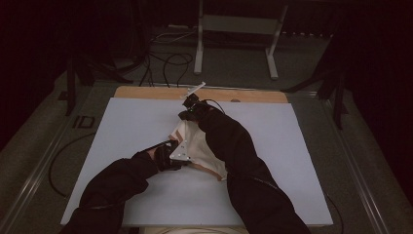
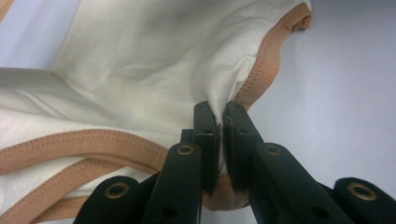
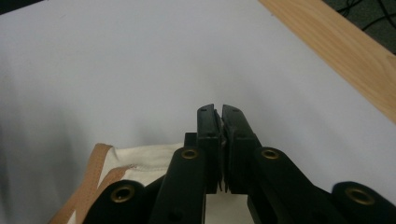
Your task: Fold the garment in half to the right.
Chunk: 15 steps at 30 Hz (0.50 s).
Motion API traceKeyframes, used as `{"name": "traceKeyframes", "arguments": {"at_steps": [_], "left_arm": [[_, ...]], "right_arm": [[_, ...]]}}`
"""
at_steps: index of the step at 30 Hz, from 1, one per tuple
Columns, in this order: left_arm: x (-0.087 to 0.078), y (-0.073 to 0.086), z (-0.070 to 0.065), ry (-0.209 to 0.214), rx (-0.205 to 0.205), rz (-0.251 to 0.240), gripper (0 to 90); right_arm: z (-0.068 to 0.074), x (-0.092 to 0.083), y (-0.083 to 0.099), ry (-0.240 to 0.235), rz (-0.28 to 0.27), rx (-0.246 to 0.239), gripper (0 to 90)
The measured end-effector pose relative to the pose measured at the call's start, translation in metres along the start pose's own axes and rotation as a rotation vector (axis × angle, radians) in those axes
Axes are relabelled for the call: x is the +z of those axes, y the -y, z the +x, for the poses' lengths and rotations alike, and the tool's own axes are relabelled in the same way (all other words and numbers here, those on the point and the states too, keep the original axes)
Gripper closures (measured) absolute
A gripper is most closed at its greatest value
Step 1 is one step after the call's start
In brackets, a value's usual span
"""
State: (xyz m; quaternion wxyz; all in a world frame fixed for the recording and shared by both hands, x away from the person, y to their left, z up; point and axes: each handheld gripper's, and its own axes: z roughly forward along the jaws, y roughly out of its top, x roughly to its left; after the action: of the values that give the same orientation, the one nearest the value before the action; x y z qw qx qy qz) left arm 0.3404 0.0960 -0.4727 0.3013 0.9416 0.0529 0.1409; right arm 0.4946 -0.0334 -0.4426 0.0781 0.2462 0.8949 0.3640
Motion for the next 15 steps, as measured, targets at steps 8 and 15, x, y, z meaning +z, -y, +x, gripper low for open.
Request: {"name": "traceKeyframes", "arguments": {"at_steps": [8,15], "left_arm": [[-0.002,-0.013,-0.002,0.014,0.028,-0.008,85.8],[0.000,-0.022,0.000,0.022,0.048,-0.003,85.7]], "right_arm": [[-0.004,-0.010,0.006,0.008,-0.011,0.006,87.6],[-0.007,-0.022,0.011,0.027,-0.016,0.006,87.6]]}}
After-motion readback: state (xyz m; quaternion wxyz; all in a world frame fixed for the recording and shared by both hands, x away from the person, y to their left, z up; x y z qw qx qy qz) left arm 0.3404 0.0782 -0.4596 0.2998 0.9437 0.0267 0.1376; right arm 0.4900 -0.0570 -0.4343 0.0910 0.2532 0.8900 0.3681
